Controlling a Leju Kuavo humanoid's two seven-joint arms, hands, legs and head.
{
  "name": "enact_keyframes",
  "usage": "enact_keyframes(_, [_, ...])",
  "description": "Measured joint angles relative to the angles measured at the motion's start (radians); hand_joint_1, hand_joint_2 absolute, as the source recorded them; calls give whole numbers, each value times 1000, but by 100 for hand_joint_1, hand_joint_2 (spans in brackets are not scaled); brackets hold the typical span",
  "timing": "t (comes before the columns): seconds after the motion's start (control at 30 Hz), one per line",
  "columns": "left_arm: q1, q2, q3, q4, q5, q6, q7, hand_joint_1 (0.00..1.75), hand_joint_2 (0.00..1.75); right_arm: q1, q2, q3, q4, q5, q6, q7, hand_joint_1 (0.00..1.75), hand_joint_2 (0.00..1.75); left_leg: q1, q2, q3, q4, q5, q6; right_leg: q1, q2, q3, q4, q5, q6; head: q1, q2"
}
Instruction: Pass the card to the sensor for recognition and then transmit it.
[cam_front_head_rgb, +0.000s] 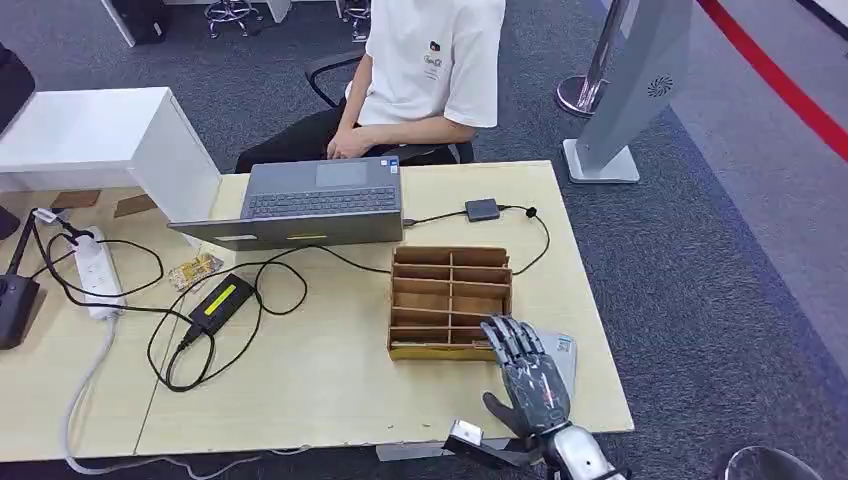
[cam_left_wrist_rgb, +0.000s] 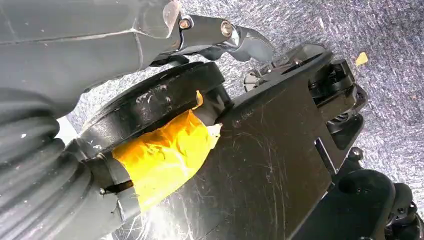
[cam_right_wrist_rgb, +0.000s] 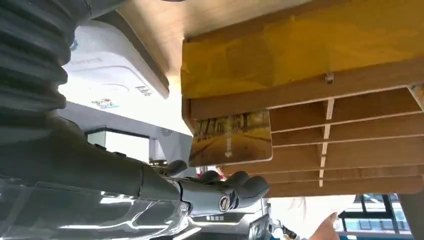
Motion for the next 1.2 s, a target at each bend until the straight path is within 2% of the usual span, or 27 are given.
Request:
enact_keyframes(0.73, [-5, 0, -1, 0, -17, -4, 18, 0, 175, -86, 41, 0, 8, -25, 1, -3, 0, 175, 0, 0, 0, 0, 0, 0, 0, 0, 0, 0, 0, 0, 0, 0])
enact_keyframes(1.2, [-5, 0, -2, 0, -19, -5, 21, 0, 175, -106, 43, 0, 26, -36, 1, 5, 0, 175, 0, 0, 0, 0, 0, 0, 0, 0, 0, 0, 0, 0, 0, 0])
